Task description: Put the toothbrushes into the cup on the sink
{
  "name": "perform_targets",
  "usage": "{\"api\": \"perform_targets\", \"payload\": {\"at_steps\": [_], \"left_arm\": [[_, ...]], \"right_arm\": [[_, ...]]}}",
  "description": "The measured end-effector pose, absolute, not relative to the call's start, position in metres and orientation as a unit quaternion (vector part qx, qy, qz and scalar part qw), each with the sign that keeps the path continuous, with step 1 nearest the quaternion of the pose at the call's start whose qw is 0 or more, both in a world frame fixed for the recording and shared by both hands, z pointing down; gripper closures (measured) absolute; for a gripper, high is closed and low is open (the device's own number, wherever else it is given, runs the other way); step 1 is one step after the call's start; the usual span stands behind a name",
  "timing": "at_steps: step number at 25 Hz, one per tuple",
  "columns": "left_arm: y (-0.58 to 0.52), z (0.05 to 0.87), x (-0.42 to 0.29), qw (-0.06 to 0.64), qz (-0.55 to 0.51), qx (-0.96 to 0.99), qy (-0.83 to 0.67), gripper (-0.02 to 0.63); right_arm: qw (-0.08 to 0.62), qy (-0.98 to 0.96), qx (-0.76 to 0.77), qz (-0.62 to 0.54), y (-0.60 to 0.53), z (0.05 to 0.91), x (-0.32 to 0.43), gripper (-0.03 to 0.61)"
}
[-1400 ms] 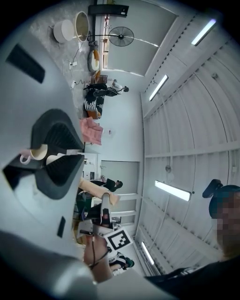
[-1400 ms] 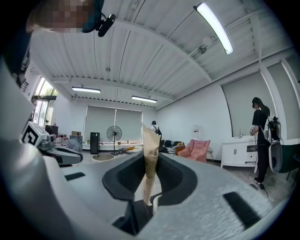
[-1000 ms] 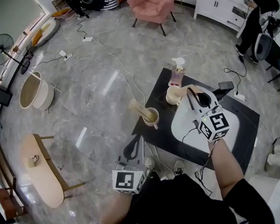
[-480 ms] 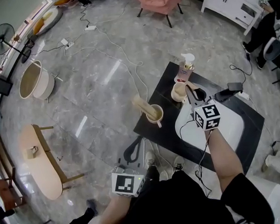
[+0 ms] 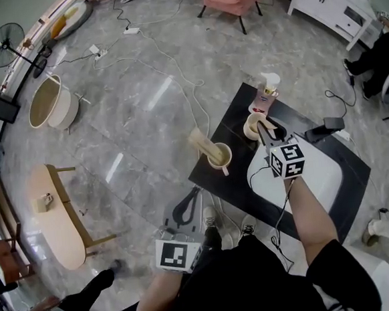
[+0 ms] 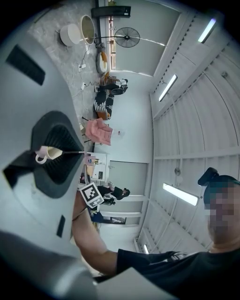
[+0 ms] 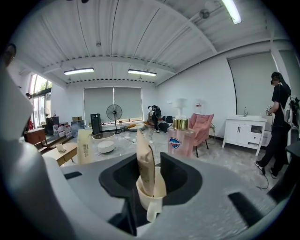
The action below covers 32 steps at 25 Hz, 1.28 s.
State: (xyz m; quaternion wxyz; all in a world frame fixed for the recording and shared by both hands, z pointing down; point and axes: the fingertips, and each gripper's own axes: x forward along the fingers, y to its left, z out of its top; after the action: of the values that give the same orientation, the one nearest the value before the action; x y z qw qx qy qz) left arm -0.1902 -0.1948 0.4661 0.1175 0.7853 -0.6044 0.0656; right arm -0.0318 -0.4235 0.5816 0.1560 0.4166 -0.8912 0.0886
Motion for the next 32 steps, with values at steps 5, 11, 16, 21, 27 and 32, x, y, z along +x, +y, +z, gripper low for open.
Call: {"api": "perform_targets", "payload": {"at_steps": [5,11,16,21,27,32], "left_arm": [[-0.195,0.463,-0.184,0.116,0.064,0.787,-0.603,0.601],[-0.197,0.456,-0.175,0.104,0.056,0.784,-0.610,0.601],[-0.196,0.446,-0.159,0.097,0.048,0.786,-0.609,0.601],[-0.186,0.441,-0.136,0.092,0.043,0.781,-0.616,0.601],[-0.162,0.426,-0.107,0.074,0.038,0.768,-0.635,0.601],[-0.136,0.408,-0.095,0.055,0.033,0.755,-0.653,0.604]], "right_arm": [[0.146,-0.893,0.416,0.089,-0.422,0.574,-0.028,0.377],[0.120,-0.907,0.397,0.076,-0.412,0.548,-0.024,0.322],[0.095,-0.919,0.381,0.042,-0.394,0.512,-0.016,0.291],[0.053,-0.929,0.366,0.011,-0.364,0.466,0.005,0.304],[0.012,-0.947,0.320,-0.024,-0.305,0.410,0.031,0.571],[-0.001,-0.959,0.281,-0.030,-0.254,0.388,0.037,0.572]]}}
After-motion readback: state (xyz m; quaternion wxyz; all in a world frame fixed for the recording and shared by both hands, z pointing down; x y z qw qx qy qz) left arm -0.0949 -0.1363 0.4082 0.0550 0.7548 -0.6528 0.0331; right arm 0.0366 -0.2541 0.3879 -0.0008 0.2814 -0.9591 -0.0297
